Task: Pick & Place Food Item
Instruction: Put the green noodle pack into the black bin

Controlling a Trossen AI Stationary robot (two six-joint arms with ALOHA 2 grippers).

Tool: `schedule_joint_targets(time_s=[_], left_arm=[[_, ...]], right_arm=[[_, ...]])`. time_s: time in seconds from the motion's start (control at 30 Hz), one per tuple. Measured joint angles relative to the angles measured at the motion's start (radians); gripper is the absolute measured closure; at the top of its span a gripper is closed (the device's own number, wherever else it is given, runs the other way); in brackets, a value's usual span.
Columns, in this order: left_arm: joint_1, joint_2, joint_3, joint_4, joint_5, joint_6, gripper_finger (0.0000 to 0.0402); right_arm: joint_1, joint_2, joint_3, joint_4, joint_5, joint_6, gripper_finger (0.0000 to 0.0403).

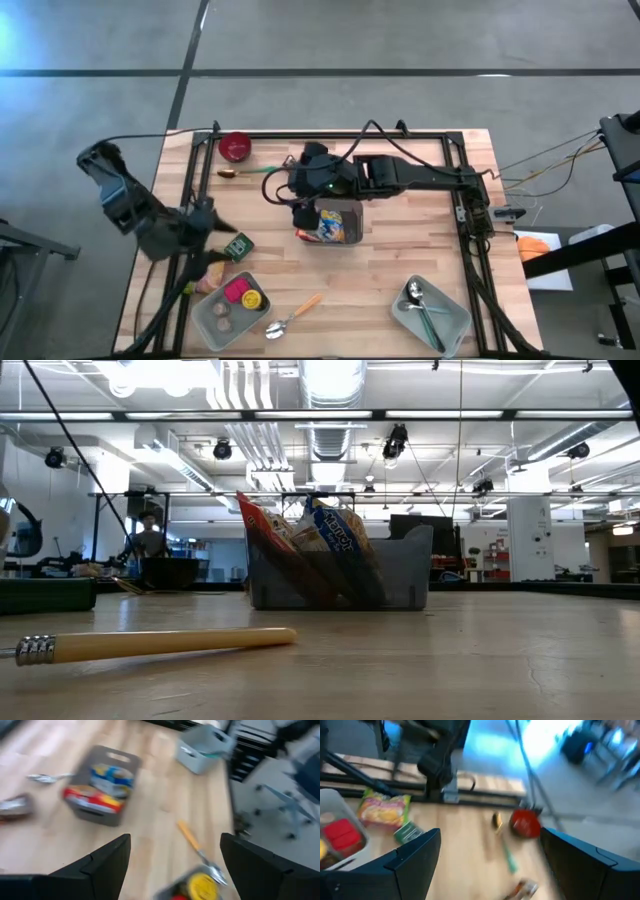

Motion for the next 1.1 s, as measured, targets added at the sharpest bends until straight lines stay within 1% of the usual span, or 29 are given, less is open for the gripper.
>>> schedule_joint_targets(time_s=[0.13,0.2,0.3,0.37,0.43,0.5,0.6,0.67,0.83,0.97,1.1], left_arm=[[0.142,-0.005,0.000,0.005,0.006,0.104,0.0090],[0.214,-0.005,0.000,0.015,0.035,0.178,0.0090],[0.326,-0.003,0.000,0.029,0.094,0.244,0.0090],[0.402,-0.002,-0.001,0.028,0.129,0.278,0.0090],[0.472,-0.002,-0.001,0.028,0.156,0.322,0.0090],[0.531,-0.002,-0.001,0.027,0.163,0.367,0.0090],[0.595,0.006,-0.001,0.028,0.167,0.443,0.0090],[0.629,0.022,-0.001,0.026,0.168,0.495,0.0090],[0.667,0.110,-0.002,0.049,0.172,0.518,0.0090],[0.681,0.203,-0.003,0.104,0.212,0.532,0.0090],[0.713,0.252,-0.003,0.169,0.272,0.553,0.0090]], right_arm=[[-0.001,0.000,-0.002,0.110,0.000,-0.166,0.0064],[0.000,0.000,-0.002,0.160,-0.001,-0.185,0.0064],[0.001,0.000,-0.003,0.267,0.000,-0.026,0.0064],[-0.001,0.000,-0.003,0.290,0.003,0.100,0.0064],[-0.014,-0.006,0.012,0.244,0.020,0.180,0.0064],[-0.031,-0.023,0.018,0.141,0.060,0.246,0.0064],[-0.051,-0.067,0.020,0.015,0.152,0.416,0.0064],[-0.057,-0.098,0.021,-0.063,0.163,0.488,0.0064],[-0.054,-0.152,0.013,-0.169,0.157,0.495,0.0064],[-0.056,-0.203,0.009,-0.233,0.158,0.463,0.0064],[-0.059,-0.265,-0.008,-0.304,0.157,0.438,0.0064]])
